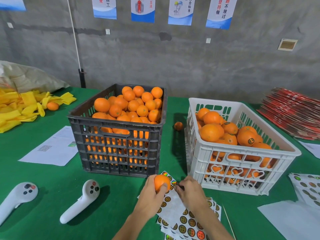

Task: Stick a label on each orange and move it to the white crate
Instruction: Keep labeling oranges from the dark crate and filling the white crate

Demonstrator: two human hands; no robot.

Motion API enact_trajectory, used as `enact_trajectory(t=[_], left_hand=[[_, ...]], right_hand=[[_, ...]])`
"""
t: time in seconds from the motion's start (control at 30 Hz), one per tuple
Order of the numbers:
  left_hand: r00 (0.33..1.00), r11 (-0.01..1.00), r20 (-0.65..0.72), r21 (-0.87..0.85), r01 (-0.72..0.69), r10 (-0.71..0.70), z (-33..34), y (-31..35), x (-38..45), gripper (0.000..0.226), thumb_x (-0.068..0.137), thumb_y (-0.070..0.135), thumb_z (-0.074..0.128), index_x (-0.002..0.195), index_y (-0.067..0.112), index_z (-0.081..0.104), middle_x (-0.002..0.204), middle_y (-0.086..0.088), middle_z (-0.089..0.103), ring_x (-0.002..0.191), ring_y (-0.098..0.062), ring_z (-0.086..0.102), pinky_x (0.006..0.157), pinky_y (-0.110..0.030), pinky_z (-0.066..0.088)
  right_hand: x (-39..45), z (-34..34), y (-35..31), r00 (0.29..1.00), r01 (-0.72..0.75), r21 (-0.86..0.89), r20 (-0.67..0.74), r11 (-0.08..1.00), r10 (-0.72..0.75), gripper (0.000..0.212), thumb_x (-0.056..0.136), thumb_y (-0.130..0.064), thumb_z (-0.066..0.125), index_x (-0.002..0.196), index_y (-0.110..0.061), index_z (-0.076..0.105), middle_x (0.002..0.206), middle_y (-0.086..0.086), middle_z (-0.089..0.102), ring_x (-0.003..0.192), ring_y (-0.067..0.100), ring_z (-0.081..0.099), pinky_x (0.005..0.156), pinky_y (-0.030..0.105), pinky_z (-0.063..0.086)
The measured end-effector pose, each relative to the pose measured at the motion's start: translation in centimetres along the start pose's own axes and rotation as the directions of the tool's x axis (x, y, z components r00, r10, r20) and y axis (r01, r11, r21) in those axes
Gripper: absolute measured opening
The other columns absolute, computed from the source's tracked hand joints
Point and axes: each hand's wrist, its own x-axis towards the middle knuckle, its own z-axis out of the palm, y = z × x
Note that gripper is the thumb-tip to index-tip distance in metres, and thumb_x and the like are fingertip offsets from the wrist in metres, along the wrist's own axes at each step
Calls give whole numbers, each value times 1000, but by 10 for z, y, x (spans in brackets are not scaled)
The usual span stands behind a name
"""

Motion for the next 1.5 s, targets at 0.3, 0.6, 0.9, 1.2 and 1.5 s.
enact_trajectory(t=[0.3,0.6,0.9,1.2,1.5], left_hand=[[1000,1000,-4,-12,7,-7,-2,-3,-1,32,101,54,50,130,42,41,111,20,56,90,0,60,67,-15,41],[998,999,-56,-52,16,-19,-4,-6,0,31,105,51,45,133,38,42,112,15,58,97,-2,59,84,-35,51],[999,999,-22,-20,31,-31,-3,-3,0,35,103,53,45,134,42,36,119,14,55,97,-1,57,75,-26,43],[999,999,-8,-5,49,-49,-2,-4,1,31,102,54,45,130,47,34,116,19,53,96,2,56,75,-24,42],[998,998,4,2,56,-56,-3,-2,0,29,101,53,46,127,48,33,111,25,50,91,2,56,67,-10,33]], right_hand=[[-4,-7,9,1000,19,-153,-8,988,-21,36,104,-48,45,108,-28,74,110,-4,62,100,15,60,77,26,49],[-8,-14,0,989,-142,373,97,917,113,51,85,-50,78,130,-28,66,127,-10,68,122,13,59,104,28,44],[-7,-21,4,988,-70,649,149,758,-37,25,97,-29,70,118,-42,74,123,-28,67,118,-14,56,110,21,40],[1,-23,12,976,-185,681,214,709,48,20,86,-31,82,103,-42,79,111,-31,69,110,-13,60,89,6,41],[6,-15,6,976,-213,705,177,677,123,7,85,-27,80,84,-33,83,92,-18,77,95,-3,69,93,21,48]])
